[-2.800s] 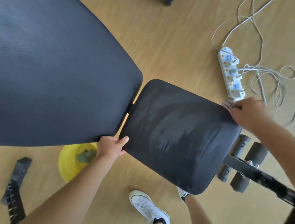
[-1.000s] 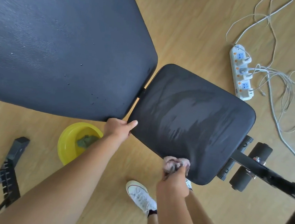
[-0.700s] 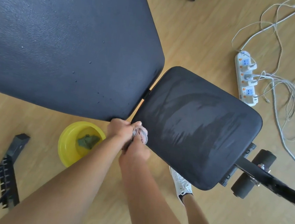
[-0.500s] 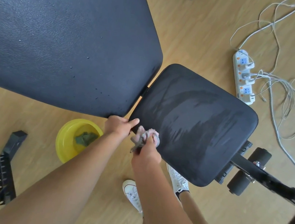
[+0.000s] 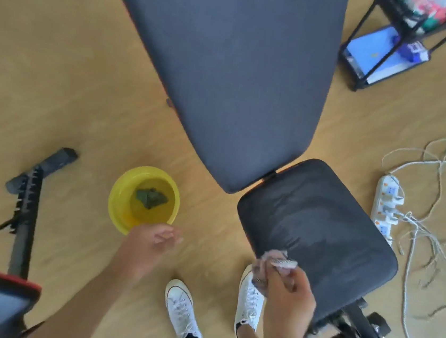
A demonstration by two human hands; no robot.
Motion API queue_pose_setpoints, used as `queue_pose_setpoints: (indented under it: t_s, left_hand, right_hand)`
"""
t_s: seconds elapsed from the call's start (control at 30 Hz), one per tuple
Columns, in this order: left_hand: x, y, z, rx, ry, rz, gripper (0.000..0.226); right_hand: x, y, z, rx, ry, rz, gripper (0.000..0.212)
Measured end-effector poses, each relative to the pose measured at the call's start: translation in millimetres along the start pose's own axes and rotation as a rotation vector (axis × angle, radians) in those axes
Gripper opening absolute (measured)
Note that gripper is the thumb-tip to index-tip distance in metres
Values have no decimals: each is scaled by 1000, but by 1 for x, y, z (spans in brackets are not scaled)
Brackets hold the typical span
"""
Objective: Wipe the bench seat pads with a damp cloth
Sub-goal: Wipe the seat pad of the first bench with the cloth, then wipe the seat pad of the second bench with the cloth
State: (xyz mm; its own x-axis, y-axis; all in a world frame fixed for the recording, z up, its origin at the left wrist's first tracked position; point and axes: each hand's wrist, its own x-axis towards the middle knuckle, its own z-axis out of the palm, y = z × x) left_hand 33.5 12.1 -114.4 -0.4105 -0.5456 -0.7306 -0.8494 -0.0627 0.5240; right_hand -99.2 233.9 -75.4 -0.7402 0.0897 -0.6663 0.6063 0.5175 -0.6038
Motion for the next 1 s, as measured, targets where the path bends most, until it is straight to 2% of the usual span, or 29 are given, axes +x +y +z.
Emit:
queue_pose_setpoints:
  t_s: [0.03,0.07,0.1,0.2,0.33,0.43,0.5,0.57,0.6,0.67,0.73,0.83,0.9,1.0]
  left_hand:
    - [-10,-7,-15,-49,41,-16,19]
    - [-20,-16,-29,-86,89,-26,12]
    - [-29,-25,-41,-110,129,-27,5]
    - [-47,-52,-72,-129,247,-23,12]
    - [-70,-92,-110,-189,323,-50,13]
    - [-95,-133,-145,-183,342,-97,10]
    - [-115,-169,-173,-141,368,-147,11]
    - [-137,-210,-199,-154,335,-192,9]
    - [-150,-232,-212,-188,297,-228,6]
    - [-177,-278,-235,-195,183,-320,7]
    - [-200,-331,-252,-134,99,-423,16]
    - [-229,-417,-263,-75,18,-559,15]
    - [-244,-470,-262,-51,-52,-624,19]
    - [-267,-542,-245,-135,-111,-691,33]
  right_hand:
    - [-5,-14,20,-26,-76,-78,12]
    - [-10,-19,42,-120,-216,-152,9]
    - [-22,-32,60,-205,-303,-205,10]
    - [-45,-45,107,-320,-489,-372,15]
    - [-84,-47,170,-369,-607,-465,14]
    - [-125,-34,209,-494,-639,-600,40]
    - [-160,-20,229,-541,-714,-695,49]
    - [-194,4,248,-562,-795,-808,51]
    - [-210,18,255,-592,-865,-867,47]
    - [-241,44,265,-702,-1003,-935,24]
    - [-257,76,276,-845,-1084,-1019,25]
    - [-267,129,294,-1072,-1058,-1127,28]
    - [-266,160,305,-1100,-1102,-1108,32]
    - [-261,202,320,-1097,-1106,-1244,35]
